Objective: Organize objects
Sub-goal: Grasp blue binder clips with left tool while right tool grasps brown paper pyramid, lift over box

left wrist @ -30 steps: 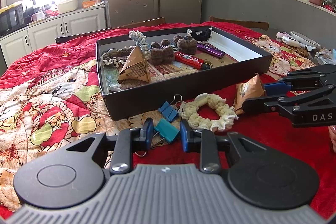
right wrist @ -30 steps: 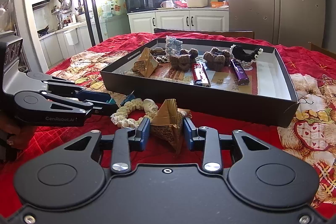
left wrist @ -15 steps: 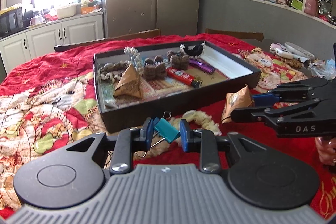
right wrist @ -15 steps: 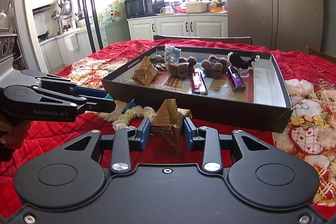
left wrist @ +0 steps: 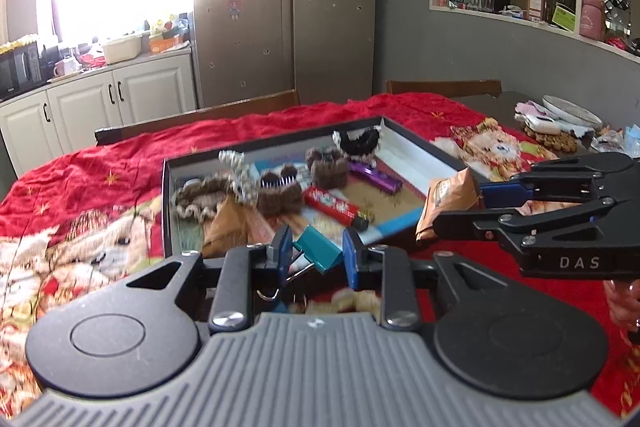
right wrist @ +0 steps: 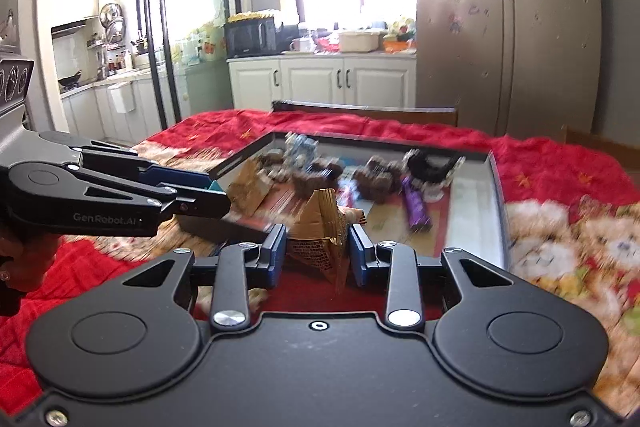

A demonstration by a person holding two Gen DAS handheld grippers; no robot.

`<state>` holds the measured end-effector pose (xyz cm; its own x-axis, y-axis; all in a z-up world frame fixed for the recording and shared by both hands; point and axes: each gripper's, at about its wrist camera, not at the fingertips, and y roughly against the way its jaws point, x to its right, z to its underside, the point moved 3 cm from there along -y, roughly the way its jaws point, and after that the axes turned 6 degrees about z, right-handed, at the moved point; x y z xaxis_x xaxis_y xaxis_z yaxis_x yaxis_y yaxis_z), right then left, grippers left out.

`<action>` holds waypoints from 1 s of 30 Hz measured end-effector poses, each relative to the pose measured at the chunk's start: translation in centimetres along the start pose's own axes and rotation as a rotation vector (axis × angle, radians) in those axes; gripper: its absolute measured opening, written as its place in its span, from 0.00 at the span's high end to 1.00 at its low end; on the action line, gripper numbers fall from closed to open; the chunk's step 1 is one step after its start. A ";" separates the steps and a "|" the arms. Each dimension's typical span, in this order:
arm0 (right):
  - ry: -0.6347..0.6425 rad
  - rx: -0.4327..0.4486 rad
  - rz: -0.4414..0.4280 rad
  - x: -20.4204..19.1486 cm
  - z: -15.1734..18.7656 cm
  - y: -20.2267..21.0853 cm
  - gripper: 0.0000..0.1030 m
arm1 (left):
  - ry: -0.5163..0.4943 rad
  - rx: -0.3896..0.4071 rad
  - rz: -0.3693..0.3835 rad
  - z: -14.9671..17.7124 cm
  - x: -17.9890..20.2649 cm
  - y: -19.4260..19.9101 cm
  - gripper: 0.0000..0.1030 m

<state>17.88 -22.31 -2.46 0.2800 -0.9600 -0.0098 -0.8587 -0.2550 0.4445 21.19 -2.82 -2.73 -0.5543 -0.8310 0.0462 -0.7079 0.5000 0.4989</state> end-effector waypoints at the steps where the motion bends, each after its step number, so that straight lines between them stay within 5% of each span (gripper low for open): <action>1: 0.002 0.005 0.007 0.2 -0.4 -0.1 0.69 | 0.007 0.004 -0.005 -0.5 -0.1 -0.3 0.70; 12: 0.005 0.021 0.094 2.2 -3.1 -4.0 0.69 | 0.039 0.005 -0.070 -3.3 -1.0 -4.3 0.70; 30: -0.004 -0.043 0.147 3.0 -2.6 -10.7 0.69 | 0.050 -0.055 -0.112 -2.3 -2.3 -8.9 0.70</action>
<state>29.06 -22.13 -4.92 0.1506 -0.9871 0.0546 -0.8714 -0.1064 0.4790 29.77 -5.90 -5.29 -0.4499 -0.8926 0.0305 -0.7381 0.3908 0.5500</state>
